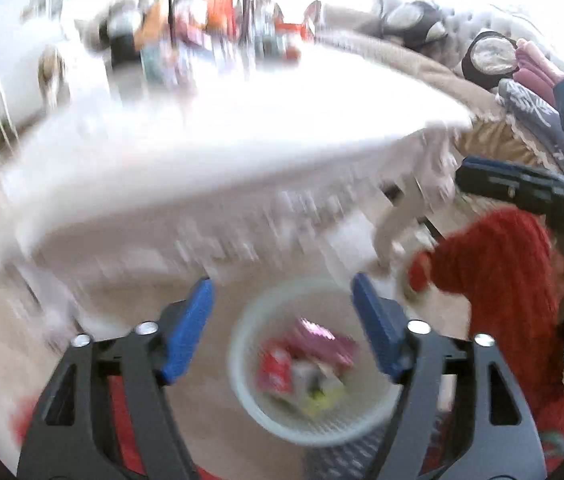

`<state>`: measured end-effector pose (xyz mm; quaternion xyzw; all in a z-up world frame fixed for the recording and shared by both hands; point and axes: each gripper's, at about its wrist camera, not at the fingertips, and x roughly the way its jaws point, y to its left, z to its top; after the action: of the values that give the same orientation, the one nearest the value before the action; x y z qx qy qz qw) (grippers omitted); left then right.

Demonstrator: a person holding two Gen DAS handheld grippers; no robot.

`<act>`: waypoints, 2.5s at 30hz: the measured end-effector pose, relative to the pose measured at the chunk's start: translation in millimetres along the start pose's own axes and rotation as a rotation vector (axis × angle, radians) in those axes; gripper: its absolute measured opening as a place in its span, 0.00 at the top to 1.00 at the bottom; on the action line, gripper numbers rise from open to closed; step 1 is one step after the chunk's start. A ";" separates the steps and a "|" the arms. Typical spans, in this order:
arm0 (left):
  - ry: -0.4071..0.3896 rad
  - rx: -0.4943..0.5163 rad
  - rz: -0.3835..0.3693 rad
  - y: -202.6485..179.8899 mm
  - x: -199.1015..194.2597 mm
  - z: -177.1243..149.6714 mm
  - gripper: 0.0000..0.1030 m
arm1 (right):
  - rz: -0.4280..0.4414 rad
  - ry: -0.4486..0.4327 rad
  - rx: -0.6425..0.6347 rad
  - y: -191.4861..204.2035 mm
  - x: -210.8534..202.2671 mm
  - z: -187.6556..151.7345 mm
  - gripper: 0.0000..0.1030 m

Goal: Collect trash
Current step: 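Raise both open tools back toward the table, then grasp the bread packet with the left tool while the right tool grasps the bagged orange, then carry both items to the wastebasket and open both tools to drop them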

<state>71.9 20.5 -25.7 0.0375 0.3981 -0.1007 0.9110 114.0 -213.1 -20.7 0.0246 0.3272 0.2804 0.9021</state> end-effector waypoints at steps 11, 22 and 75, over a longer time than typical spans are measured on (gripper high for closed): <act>-0.032 0.071 0.011 73.4 94.7 176.5 0.23 | -0.176 -0.037 -0.119 -63.8 102.7 163.8 0.26; 0.049 0.125 -0.017 97.8 177.6 232.1 0.23 | -0.203 0.081 -0.175 -103.0 211.2 225.7 0.26; 0.019 -0.042 -0.091 0.0 6.5 33.5 0.66 | 0.133 0.040 -0.031 27.5 5.8 20.9 0.63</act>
<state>100.3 14.5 -7.7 0.0011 0.4103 -0.1331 0.9022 116.8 -184.0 -1.4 0.0268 0.3382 0.3453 0.8750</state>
